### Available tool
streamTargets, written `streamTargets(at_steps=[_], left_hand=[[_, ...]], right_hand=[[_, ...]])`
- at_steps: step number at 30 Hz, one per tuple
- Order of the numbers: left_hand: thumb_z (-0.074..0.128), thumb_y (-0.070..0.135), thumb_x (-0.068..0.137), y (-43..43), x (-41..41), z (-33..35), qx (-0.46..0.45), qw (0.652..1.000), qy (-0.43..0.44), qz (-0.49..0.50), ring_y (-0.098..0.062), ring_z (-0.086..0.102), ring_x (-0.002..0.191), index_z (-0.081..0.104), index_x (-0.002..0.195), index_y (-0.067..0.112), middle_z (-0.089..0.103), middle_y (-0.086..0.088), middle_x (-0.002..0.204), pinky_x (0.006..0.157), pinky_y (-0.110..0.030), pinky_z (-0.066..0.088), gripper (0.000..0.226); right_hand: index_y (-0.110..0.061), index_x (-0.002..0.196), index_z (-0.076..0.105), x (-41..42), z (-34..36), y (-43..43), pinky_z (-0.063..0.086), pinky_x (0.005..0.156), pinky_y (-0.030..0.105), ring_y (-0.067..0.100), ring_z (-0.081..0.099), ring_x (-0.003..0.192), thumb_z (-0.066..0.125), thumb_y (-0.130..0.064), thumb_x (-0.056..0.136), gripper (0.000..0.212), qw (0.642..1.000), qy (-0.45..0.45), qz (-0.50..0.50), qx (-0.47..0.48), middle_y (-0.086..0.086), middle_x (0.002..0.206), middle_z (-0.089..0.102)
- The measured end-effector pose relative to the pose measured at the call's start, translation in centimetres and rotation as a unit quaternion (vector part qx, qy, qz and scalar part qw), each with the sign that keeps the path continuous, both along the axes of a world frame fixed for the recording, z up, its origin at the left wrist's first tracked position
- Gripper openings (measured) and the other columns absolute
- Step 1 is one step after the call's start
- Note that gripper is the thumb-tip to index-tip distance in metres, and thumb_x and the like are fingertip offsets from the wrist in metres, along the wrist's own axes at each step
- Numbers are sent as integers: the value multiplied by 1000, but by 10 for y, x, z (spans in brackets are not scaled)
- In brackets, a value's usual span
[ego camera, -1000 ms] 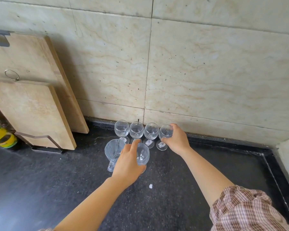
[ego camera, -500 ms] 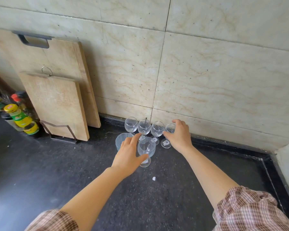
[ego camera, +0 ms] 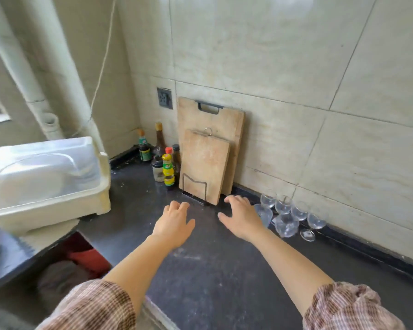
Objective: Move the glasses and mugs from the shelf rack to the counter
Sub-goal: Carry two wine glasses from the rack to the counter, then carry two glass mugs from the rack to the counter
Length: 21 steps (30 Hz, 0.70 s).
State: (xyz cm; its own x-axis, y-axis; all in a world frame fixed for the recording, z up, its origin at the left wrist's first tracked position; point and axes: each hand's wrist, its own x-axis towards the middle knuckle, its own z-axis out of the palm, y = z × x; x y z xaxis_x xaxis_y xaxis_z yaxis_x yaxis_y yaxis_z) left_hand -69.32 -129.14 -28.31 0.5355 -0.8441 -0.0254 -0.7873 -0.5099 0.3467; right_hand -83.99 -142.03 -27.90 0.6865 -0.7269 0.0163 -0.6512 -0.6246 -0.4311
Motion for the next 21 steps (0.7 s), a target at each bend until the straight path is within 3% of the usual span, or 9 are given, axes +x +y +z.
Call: streamTargets(at_steps=[5, 11, 21], left_hand=[[44, 35, 96, 135, 42, 19, -29, 994, -39, 99, -26, 40, 126, 38, 140, 17, 42, -6, 135, 90, -38, 46, 47], [47, 32, 94, 315, 78, 37, -52, 973, -69, 215, -29, 42, 125, 44, 134, 16, 47, -9, 132, 98, -42, 44, 43], [49, 35, 92, 579, 117, 78, -12, 900, -123, 417, -30, 42, 123, 41, 135, 16, 46, -10, 130, 94, -42, 43, 47]], right_hand=[[-15, 135, 45, 71, 14, 122, 39, 102, 42, 25, 42, 130, 53, -41, 93, 49, 996, 26, 86, -9, 5, 139, 49], [-14, 133, 44, 145, 30, 281, 38, 102, 48, 29, 39, 128, 48, -40, 93, 48, 975, 63, 209, -41, 9, 136, 48], [-11, 132, 45, 256, 77, 537, 35, 103, 45, 31, 40, 130, 49, -36, 92, 47, 894, 29, 424, -145, 12, 137, 47]])
